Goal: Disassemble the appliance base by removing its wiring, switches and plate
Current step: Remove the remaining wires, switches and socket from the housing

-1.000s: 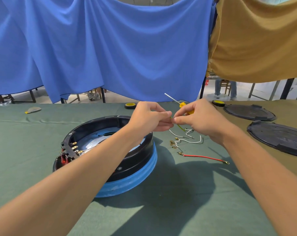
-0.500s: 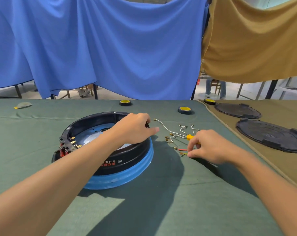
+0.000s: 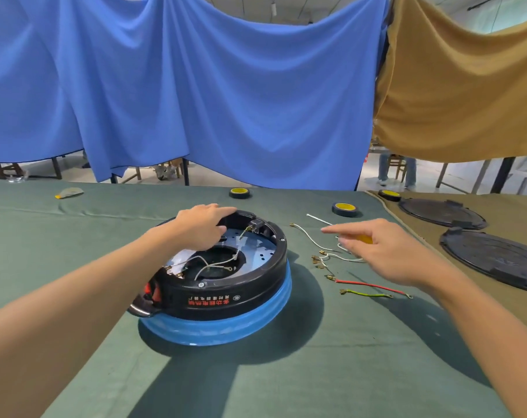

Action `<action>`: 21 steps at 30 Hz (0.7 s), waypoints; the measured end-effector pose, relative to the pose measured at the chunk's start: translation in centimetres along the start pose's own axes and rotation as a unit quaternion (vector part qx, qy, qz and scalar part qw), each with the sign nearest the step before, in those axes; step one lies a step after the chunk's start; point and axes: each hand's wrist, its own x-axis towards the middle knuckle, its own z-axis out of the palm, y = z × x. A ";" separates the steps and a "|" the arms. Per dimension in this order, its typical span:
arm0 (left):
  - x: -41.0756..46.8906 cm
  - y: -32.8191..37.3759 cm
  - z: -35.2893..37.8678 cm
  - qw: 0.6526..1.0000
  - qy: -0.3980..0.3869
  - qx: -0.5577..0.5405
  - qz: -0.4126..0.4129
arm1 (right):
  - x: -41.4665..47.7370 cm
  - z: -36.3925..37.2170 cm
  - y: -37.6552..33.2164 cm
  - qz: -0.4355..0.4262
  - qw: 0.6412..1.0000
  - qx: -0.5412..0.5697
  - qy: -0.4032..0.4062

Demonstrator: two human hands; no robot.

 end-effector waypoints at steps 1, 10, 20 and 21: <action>0.0 -0.1 0.1 1.000 0.006 0.019 -0.003 | 0.2 0.2 -0.5 -0.008 1.000 0.011 0.005; 0.0 -0.3 -1.6 0.994 0.051 0.094 -0.011 | 0.7 6.8 -5.4 0.055 0.983 0.107 0.136; -2.0 -1.1 -1.3 0.967 0.093 0.232 -0.041 | 1.3 7.9 -8.7 0.154 0.948 0.204 0.191; -2.2 -1.1 -1.3 0.966 0.094 0.237 -0.043 | 1.2 8.0 -8.9 0.156 0.948 0.205 0.188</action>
